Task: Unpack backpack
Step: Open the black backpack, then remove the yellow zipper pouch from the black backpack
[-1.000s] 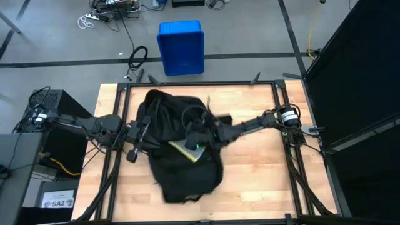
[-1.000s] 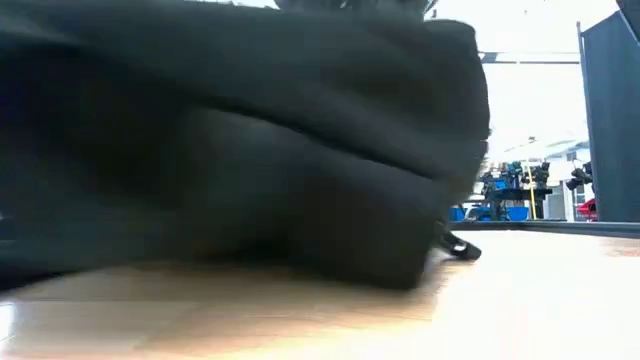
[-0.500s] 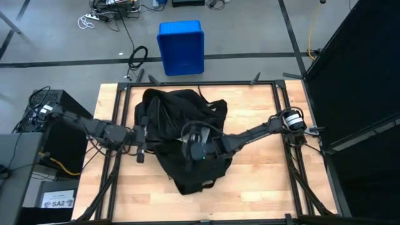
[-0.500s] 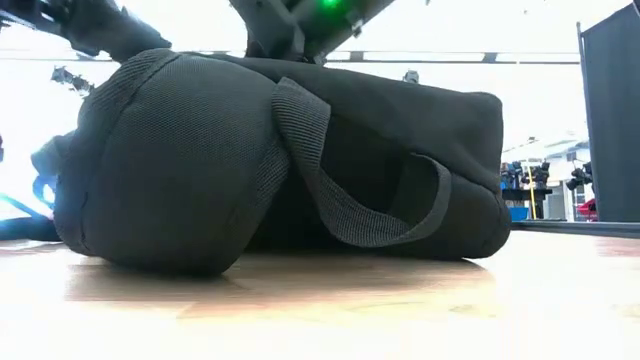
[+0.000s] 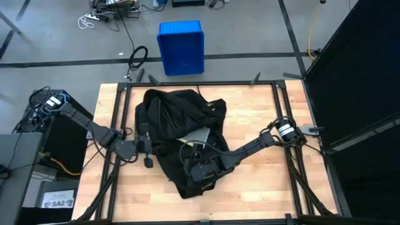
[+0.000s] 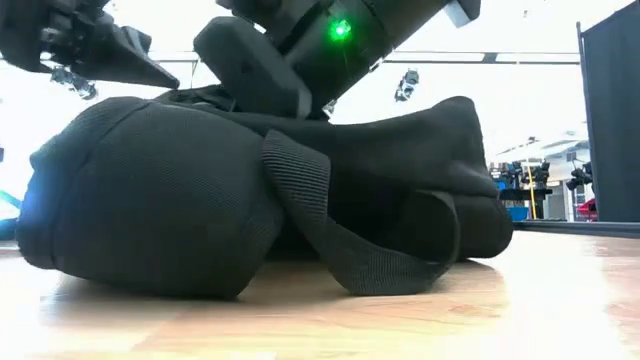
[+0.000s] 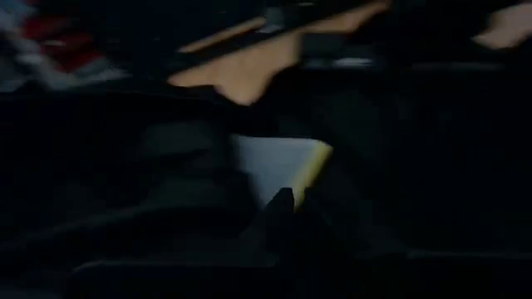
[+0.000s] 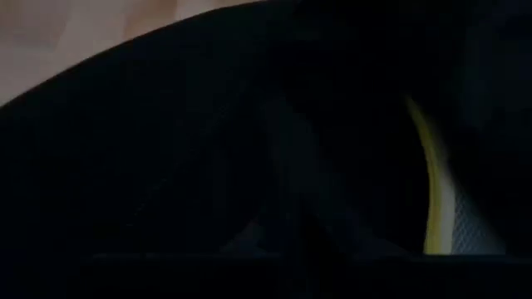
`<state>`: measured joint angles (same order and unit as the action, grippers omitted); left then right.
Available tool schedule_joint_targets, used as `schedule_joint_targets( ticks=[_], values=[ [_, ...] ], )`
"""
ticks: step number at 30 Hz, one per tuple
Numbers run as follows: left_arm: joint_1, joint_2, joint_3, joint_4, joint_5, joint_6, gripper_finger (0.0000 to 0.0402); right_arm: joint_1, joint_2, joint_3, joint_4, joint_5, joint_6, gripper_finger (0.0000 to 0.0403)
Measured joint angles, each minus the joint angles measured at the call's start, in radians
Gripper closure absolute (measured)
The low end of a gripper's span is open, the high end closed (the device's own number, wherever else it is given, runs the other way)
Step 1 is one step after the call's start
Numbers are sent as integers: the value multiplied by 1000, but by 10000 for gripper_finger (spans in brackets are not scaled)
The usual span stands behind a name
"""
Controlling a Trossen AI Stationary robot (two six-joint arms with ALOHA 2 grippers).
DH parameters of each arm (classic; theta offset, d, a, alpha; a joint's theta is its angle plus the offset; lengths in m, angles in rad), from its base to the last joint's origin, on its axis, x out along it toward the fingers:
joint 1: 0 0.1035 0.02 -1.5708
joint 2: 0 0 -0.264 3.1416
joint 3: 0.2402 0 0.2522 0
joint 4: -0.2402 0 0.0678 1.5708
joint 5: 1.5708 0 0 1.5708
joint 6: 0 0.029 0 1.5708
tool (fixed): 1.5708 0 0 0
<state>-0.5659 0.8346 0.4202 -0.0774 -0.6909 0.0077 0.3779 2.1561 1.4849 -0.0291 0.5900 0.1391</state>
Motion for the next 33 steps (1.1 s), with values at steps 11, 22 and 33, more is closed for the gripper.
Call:
schedule_joint_targets(
  ticks=[11, 22, 33],
  values=[
    [0, 216, 0, 121, 136, 6, 392, -2, 2, 0, -174, -90, 91, 396],
    [-4, 434, 0, 204, 136, -86, 392, -11, -9, 74, -208, 240, -161, 398],
    [-6, 465, 0, 232, 157, -110, 392, -83, 1, 94, -277, 26, -75, 319]
  ],
)
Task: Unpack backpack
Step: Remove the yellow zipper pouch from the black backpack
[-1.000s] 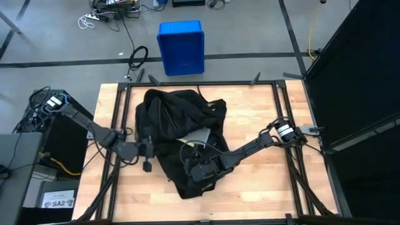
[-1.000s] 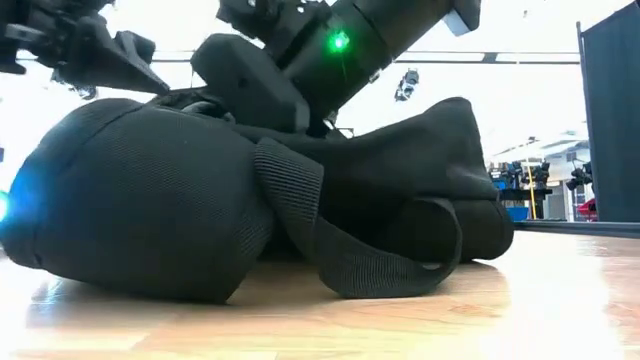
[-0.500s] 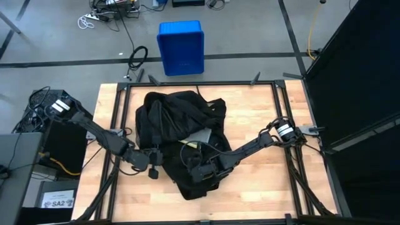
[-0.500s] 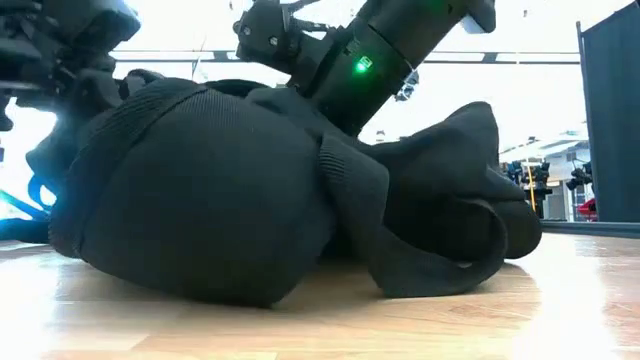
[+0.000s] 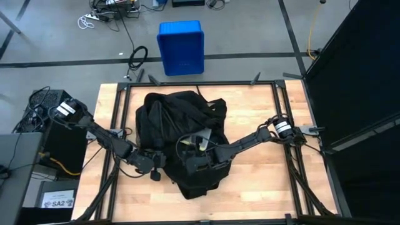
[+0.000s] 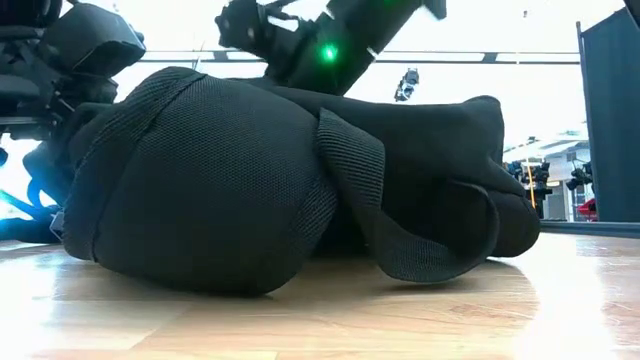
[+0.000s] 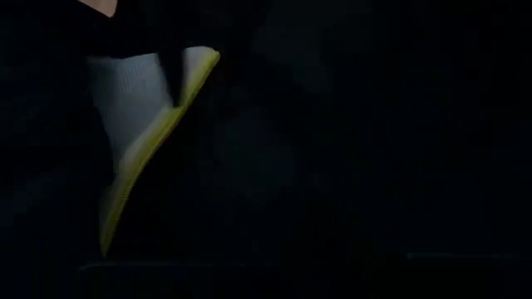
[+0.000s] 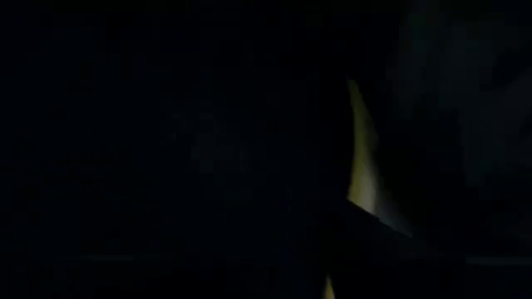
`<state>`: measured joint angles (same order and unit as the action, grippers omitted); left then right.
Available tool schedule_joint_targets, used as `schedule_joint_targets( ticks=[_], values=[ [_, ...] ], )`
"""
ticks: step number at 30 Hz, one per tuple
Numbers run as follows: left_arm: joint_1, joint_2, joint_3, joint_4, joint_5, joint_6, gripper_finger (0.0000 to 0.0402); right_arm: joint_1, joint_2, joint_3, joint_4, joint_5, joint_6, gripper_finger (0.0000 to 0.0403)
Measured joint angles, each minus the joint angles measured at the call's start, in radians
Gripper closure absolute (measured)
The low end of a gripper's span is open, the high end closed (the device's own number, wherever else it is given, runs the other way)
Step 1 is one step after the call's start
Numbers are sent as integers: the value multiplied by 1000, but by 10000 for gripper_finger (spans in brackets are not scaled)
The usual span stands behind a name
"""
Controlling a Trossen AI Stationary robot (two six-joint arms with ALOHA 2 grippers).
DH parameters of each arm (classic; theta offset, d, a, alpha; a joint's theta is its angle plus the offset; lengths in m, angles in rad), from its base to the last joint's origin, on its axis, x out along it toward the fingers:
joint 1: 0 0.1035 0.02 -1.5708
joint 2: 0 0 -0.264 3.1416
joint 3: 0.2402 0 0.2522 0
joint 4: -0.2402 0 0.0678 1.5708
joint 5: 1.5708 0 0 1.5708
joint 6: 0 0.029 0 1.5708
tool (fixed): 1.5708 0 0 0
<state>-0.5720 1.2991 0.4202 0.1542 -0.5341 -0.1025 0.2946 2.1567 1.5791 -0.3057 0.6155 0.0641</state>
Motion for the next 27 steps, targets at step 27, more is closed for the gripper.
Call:
schedule_joint_targets(
  ticks=[27],
  values=[
    [0, 0, 0, 52, 61, -6, 392, -95, 1, -91, -97, 28, 252, 372]
  ],
)
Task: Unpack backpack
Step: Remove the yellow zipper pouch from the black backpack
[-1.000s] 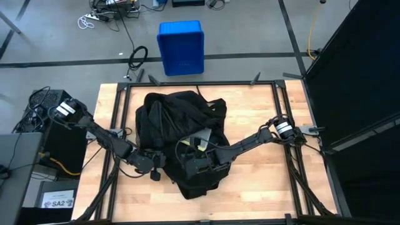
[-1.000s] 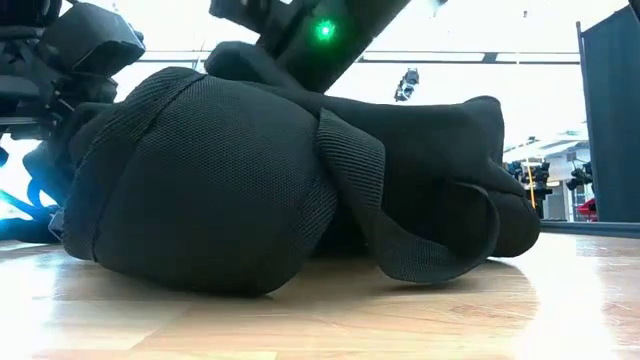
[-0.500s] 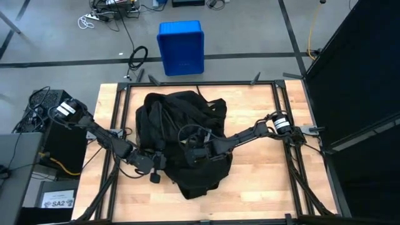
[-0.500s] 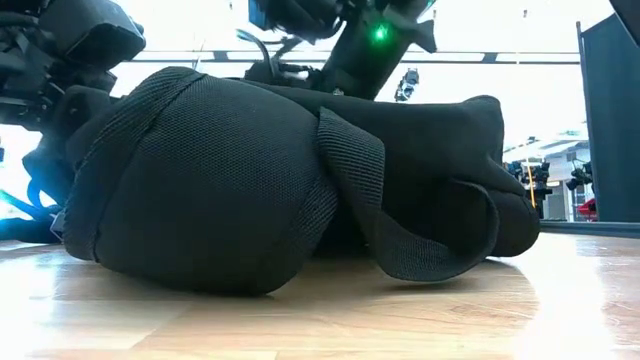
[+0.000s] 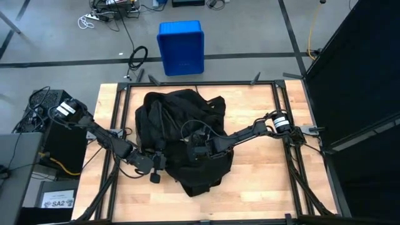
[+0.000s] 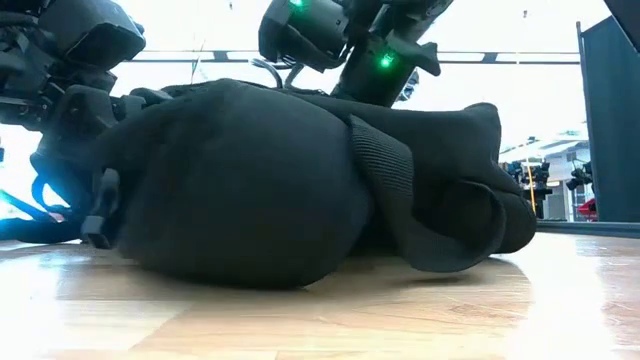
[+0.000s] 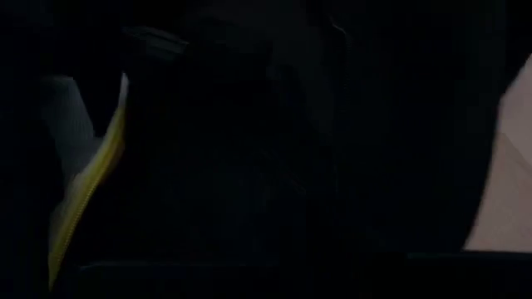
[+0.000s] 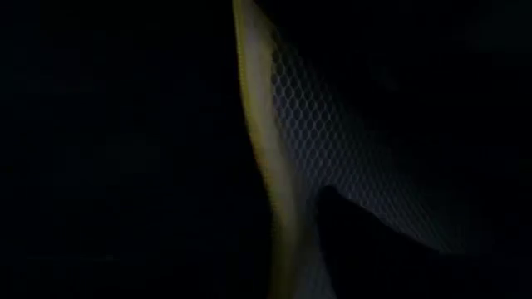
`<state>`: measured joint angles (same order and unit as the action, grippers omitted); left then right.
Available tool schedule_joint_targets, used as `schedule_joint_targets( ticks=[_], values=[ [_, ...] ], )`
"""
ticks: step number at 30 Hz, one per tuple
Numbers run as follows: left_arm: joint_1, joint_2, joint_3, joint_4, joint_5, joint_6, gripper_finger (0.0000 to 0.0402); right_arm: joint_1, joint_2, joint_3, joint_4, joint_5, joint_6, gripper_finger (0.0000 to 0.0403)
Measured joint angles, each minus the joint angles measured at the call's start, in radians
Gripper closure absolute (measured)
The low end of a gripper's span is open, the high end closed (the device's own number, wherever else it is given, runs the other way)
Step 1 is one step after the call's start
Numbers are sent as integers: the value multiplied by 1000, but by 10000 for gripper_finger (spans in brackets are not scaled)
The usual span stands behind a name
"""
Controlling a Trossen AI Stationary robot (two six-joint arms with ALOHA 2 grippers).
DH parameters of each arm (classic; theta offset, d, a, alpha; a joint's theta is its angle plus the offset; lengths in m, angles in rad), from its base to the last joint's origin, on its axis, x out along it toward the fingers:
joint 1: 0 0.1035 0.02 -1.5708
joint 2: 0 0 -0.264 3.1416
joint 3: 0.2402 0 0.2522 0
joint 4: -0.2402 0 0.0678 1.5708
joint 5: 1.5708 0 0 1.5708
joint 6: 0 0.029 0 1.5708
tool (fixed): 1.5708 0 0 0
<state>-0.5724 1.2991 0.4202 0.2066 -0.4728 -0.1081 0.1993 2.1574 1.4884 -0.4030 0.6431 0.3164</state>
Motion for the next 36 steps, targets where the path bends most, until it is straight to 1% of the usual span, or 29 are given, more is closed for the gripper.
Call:
schedule_joint_targets(
  ticks=[1, 2, 7, 15, 21, 23, 26, 29, 31, 33, 36],
  values=[
    [0, 0, 0, 0, 0, 0, 392, 1, 0, 0, 1, 0, -13, 387],
    [0, 0, 0, 0, 0, 0, 392, 5, 0, 0, 3, 4, -19, 392],
    [0, 0, 0, -1, 0, 0, 392, 31, 0, 27, 1, 46, -45, 401],
    [0, 0, 0, -3, 0, -1, 392, 112, 0, 189, -16, 185, -161, 403],
    [0, 0, 0, -3, 0, -1, 392, 194, -2, 317, -23, 319, -262, 403],
    [0, 0, 0, -2, 0, -1, 392, 213, -2, 348, -25, 342, -297, 402],
    [0, 0, 0, 0, -1, -1, 392, 226, -2, 387, -24, 330, -341, 402],
    [0, 0, 0, 0, -14, -1, 392, 225, -3, 391, -35, 293, -354, 402],
    [1, 0, 0, -1, -23, 0, 392, 218, -3, 381, -75, 231, -311, 402],
    [0, 0, 0, -6, -29, 0, 392, 205, -3, 363, -142, 144, -247, 403],
    [0, 0, 0, -15, -31, 1, 392, 188, -3, 313, -232, 42, -152, 400]
  ],
)
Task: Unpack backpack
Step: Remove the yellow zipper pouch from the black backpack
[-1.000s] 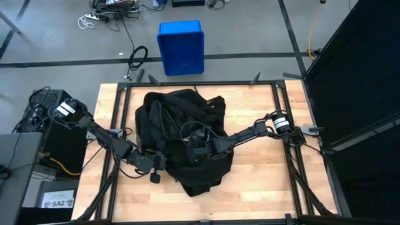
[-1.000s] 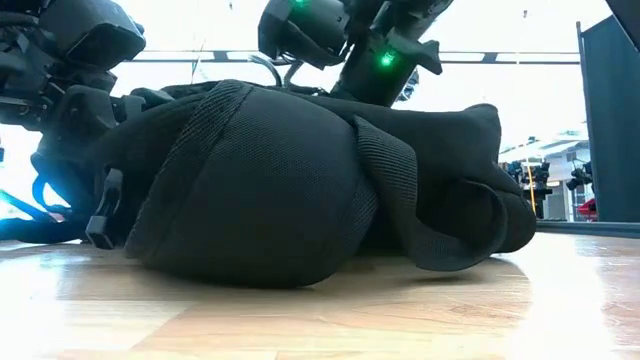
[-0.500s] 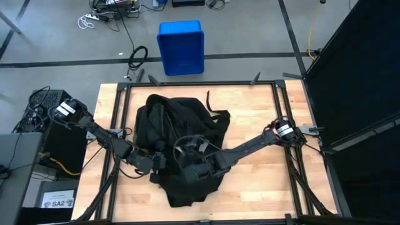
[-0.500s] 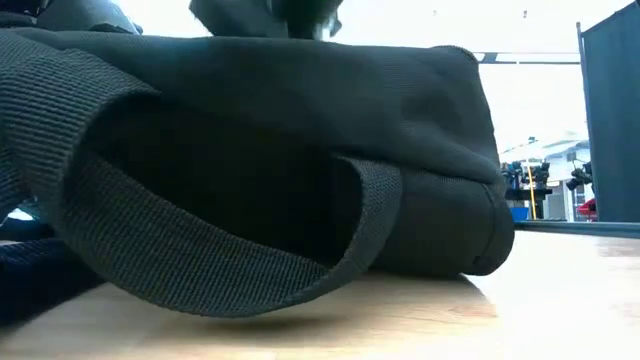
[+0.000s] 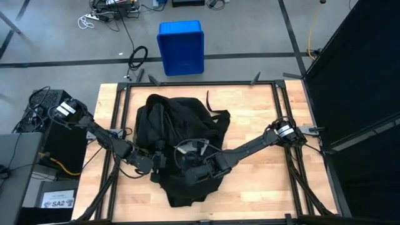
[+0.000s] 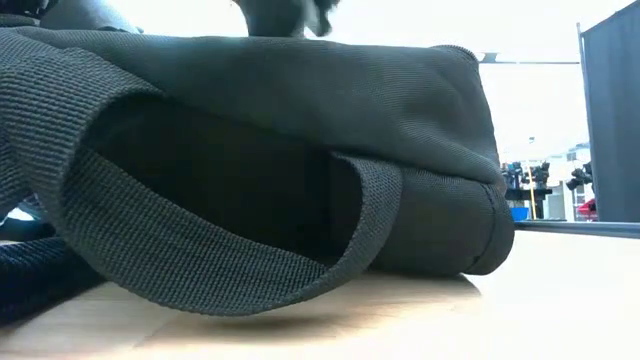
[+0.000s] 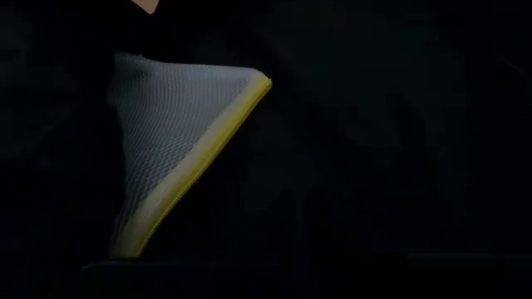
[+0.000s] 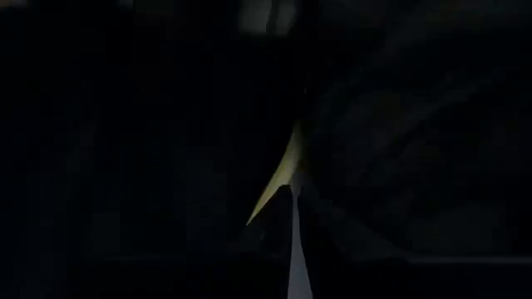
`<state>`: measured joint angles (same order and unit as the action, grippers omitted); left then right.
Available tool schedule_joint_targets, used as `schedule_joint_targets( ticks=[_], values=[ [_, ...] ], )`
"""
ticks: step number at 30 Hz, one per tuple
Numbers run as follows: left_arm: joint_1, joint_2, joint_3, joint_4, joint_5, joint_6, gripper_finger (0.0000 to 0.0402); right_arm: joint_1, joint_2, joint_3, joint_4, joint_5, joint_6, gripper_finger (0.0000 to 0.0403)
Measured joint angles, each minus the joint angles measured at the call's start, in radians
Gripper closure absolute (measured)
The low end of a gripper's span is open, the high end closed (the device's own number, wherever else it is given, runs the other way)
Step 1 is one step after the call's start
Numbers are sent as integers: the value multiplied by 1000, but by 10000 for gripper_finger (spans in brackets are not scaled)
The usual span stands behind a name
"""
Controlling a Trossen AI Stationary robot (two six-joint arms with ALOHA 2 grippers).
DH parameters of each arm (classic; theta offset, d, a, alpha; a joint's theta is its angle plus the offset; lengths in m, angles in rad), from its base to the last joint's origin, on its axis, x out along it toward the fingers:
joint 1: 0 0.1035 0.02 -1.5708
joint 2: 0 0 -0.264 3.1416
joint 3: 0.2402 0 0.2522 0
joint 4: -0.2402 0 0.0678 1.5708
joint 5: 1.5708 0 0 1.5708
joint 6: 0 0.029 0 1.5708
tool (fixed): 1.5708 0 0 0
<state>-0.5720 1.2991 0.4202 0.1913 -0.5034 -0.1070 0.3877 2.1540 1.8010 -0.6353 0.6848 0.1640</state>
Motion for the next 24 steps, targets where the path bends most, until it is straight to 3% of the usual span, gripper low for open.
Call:
schedule_joint_targets(
  ticks=[6, 13, 18, 24],
  values=[
    [0, 0, 0, 0, -40, 38, 392, -10, 0, -110, 61, -91, 57, 372],
    [0, 0, 2, 44, -76, 205, 385, -28, 1, -198, 194, -155, 26, 291],
    [0, 0, 25, 34, -78, 299, 352, -36, 1, -201, 232, -151, 21, 224],
    [6, 6, 60, -76, -78, 341, 283, -37, 1, -201, 240, -151, 18, 164]
  ],
)
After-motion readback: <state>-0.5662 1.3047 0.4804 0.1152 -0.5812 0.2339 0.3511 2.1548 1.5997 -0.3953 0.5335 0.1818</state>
